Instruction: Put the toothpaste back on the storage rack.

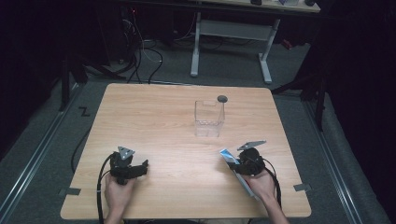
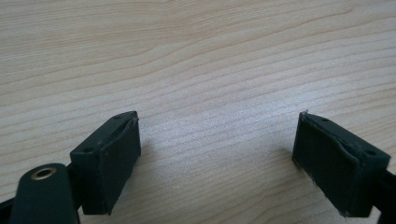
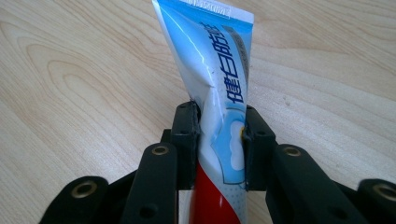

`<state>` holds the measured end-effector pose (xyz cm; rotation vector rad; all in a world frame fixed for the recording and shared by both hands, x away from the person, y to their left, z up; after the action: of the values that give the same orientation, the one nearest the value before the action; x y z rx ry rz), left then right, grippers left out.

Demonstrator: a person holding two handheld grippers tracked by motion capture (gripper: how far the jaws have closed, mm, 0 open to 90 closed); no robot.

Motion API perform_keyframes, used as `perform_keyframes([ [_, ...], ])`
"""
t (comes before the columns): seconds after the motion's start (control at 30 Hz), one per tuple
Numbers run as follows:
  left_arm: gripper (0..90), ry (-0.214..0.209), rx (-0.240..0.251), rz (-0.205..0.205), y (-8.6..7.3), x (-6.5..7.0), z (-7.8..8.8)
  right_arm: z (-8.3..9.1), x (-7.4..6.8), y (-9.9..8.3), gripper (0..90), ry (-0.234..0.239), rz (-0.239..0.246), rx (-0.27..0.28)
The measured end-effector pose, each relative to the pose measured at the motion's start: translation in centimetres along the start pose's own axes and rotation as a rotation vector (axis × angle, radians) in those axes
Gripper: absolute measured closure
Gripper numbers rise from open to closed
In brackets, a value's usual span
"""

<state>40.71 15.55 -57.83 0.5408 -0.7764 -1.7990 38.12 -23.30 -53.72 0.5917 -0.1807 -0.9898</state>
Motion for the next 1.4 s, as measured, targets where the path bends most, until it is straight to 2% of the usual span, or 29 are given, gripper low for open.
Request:
perform_keyframes([
  [0.53,15.4,0.0,0.0,0.0,0.0,0.0,0.0,2.3,-0.3,1.7,71.1,0.0,0.017,0.112],
  [0.93,15.4,0.0,0.0,0.0,0.0,0.0,0.0,3.2,-0.2,2.7,71.0,0.001,0.011,0.163],
  [1.4,15.4,0.0,0.0,0.0,0.0,0.0,0.0,4.0,-0.1,4.6,71.0,-0.009,0.031,0.212],
])
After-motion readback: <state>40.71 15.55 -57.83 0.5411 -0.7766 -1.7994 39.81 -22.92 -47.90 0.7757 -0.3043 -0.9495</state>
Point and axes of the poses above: each handheld gripper's, and its own axes: z roughly backward along the jaws, y roughly out of its top, x roughly to its right, the point moved 6 cm from there along -z, roughly forward along the jaws, and after that the axes turned 1 degree about y, right-handed, at the moved point
